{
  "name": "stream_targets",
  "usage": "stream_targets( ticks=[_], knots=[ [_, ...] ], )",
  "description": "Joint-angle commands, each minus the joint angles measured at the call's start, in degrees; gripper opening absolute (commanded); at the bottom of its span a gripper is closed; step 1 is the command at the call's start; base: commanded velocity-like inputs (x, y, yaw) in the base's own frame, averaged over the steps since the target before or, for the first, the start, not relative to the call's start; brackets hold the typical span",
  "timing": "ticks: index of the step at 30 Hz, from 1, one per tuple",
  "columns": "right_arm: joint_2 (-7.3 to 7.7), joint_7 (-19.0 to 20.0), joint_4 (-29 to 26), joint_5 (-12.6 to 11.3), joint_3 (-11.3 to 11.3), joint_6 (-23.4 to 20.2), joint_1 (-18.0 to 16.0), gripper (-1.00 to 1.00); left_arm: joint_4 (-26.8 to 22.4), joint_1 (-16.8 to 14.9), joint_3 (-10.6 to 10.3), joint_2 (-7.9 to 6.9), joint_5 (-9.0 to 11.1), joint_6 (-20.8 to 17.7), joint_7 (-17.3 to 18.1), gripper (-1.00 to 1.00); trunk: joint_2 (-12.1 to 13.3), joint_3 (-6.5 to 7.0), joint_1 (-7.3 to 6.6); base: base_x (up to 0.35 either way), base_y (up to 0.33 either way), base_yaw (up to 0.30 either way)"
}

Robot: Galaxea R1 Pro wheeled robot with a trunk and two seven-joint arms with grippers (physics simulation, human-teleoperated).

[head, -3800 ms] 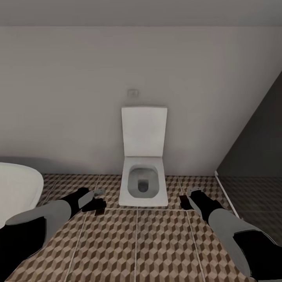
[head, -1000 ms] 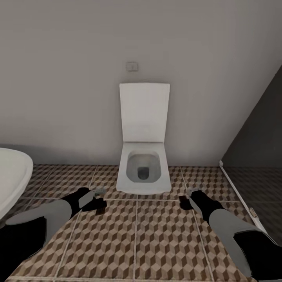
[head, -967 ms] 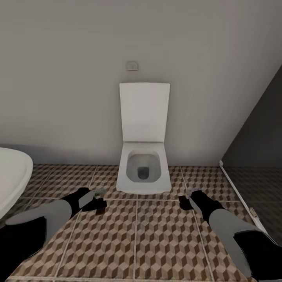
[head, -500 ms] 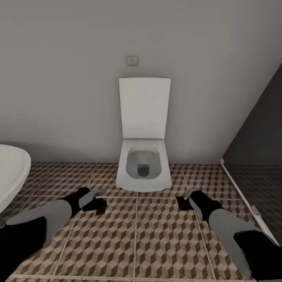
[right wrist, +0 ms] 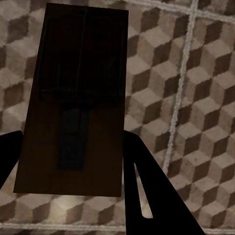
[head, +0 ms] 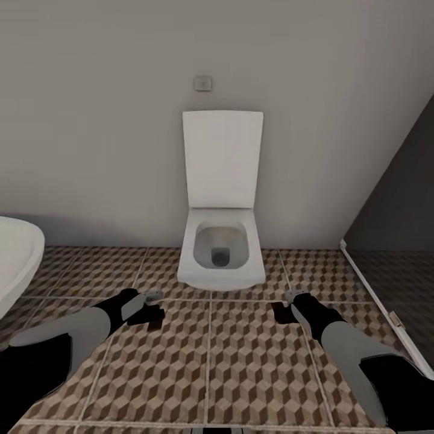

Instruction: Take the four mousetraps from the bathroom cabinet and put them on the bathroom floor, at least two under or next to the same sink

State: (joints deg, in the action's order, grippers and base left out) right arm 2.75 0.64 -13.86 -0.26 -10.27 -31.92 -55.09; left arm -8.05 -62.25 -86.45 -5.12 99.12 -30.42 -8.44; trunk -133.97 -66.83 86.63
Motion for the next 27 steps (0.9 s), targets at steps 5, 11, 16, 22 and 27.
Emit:
stream_targets(
  ticks=[5,11,16,22,27],
  knots=[
    [0.06,0.1,-0.1,-0.1,-0.4,-0.3,0.0,-1.0,-0.3,0.0,-0.2,-0.07,0.5,-0.1,-0.5,-1.0,-2.0,-0.95,1.09,0.0,0.0,0.0],
    [0.07,0.1,-0.1,-0.1,-0.5,-0.3,0.0,-1.0,-0.3,0.0,-0.2,-0.07,0.5,-0.1,-0.5,-1.0,-4.4,-2.02,2.41,0.0,0.0,0.0],
    [0.07,0.1,-0.1,-0.1,-0.5,-0.3,0.0,-1.0,-0.3,0.0,-0.2,-0.07,0.5,-0.1,-0.5,-1.0,-6.5,-2.92,3.51,0.0,0.0,0.0],
    [-0.05,0.1,-0.1,-0.1,-0.5,-0.3,0.0,-1.0,-0.3,0.0,-0.2,-0.1,0.5,0.3,-0.5,-1.0,-6.9,-3.1,3.73,0.0,0.0,0.0],
    [-0.1,0.1,-0.1,-0.1,-0.5,-0.3,0.0,-1.0,-0.2,0.0,-0.4,-0.18,0.5,0.3,-0.5,-1.0,-6.9,-3.1,3.73,0.141,0.0,0.0]
  ],
)
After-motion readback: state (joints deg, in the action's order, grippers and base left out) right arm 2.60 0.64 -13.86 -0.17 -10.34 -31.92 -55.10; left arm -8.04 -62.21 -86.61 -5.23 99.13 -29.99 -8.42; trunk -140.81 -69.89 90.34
